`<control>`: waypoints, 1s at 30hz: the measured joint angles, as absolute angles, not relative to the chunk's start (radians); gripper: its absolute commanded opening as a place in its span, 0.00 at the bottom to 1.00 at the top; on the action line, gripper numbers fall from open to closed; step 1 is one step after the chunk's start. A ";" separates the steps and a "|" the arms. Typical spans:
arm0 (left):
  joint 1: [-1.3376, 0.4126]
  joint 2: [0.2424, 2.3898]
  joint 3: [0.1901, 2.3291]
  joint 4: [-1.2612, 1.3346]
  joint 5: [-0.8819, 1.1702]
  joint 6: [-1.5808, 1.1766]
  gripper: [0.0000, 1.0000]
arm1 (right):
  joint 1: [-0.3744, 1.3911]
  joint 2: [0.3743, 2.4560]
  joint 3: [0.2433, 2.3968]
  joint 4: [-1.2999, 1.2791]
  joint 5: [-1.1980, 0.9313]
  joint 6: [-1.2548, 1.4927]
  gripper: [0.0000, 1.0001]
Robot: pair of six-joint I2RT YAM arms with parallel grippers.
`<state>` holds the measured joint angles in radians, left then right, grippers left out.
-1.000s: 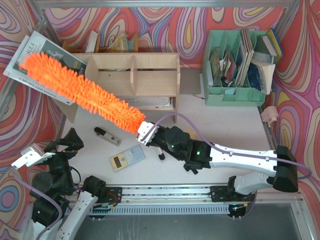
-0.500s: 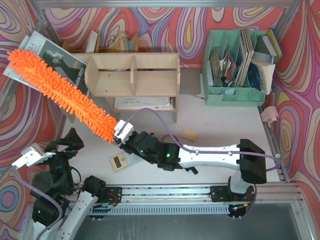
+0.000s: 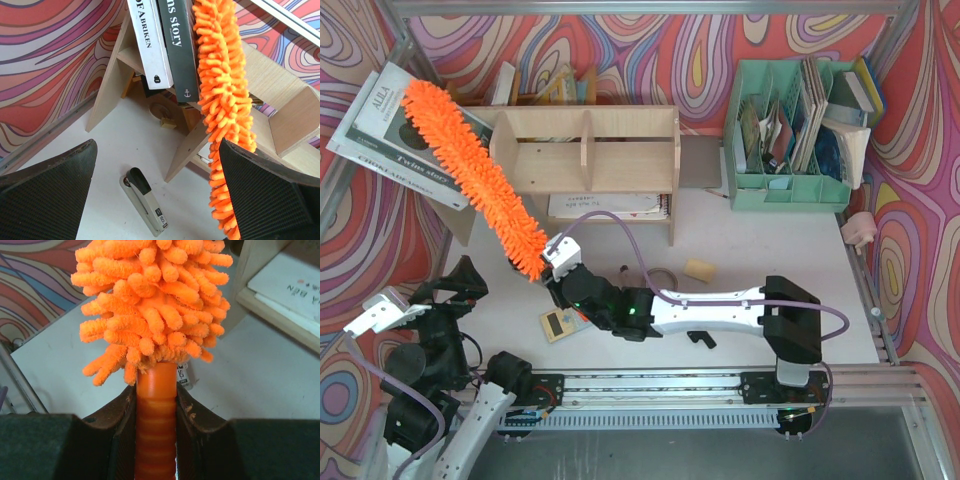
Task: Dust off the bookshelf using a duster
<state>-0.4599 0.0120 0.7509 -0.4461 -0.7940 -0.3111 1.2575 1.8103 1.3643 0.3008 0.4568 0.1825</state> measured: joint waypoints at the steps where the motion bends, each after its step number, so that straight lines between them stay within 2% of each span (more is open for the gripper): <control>1: -0.460 0.012 0.751 -0.446 -0.794 -0.311 0.98 | 1.258 1.816 1.365 0.293 0.464 0.197 0.00; 11: -0.460 0.012 0.751 -0.446 -0.794 -0.311 0.98 | 1.349 1.892 1.492 0.298 0.496 0.213 0.00; 30: -0.460 0.012 0.751 -0.446 -0.794 -0.313 0.98 | 1.367 1.922 1.491 0.253 0.585 0.350 0.00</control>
<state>-0.4599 0.0120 0.7509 -0.4461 -0.7937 -0.3126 1.3674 1.9221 1.4910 0.2527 0.5854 0.3504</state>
